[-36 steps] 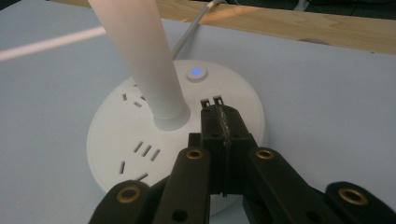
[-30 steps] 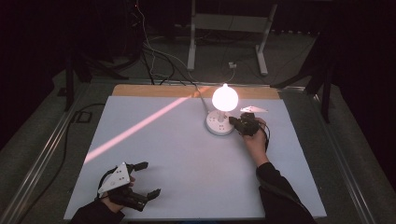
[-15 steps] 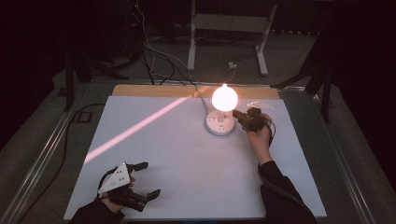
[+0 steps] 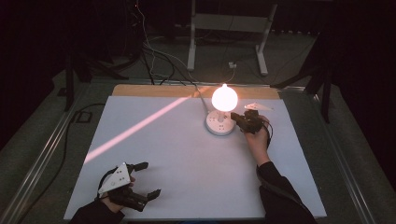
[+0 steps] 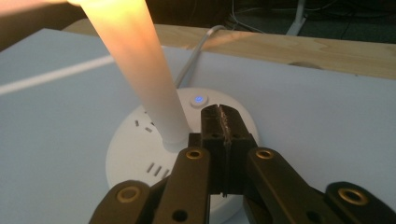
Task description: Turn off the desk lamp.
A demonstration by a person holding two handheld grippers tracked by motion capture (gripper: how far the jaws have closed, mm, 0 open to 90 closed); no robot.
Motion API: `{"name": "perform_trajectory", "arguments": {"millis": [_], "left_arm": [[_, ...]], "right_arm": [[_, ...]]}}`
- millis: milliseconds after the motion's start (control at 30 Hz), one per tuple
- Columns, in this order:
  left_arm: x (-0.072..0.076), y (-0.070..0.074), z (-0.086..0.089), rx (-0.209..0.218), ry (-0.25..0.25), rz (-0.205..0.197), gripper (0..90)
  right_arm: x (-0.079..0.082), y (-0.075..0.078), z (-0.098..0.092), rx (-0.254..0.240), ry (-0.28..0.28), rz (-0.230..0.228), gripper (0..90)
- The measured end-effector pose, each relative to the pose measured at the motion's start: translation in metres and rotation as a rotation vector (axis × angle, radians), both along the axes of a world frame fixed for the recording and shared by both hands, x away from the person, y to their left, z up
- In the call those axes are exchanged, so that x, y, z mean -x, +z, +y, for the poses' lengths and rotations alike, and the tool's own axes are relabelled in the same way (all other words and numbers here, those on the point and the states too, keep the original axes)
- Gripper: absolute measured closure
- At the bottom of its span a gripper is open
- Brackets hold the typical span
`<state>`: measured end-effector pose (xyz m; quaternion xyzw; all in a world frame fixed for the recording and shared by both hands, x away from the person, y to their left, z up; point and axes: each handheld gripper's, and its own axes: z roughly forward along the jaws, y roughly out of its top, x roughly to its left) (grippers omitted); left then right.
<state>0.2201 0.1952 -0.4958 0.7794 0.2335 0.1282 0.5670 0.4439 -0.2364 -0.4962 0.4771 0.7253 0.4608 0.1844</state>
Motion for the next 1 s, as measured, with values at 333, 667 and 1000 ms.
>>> {"name": "perform_trajectory", "arguments": {"millis": [333,667,1000], "left_arm": [[0.000,0.000,0.000,-0.003,0.001,-0.001,0.6],[0.000,0.000,0.000,0.002,0.004,0.001,0.6],[0.000,0.000,0.000,0.002,0.003,-0.001,0.6]], "right_arm": [[-0.002,-0.010,0.003,0.021,0.003,0.027,89.8],[-0.003,-0.015,0.005,0.035,0.003,0.042,89.8],[-0.004,-0.017,0.003,0.026,0.009,0.055,89.8]]}}
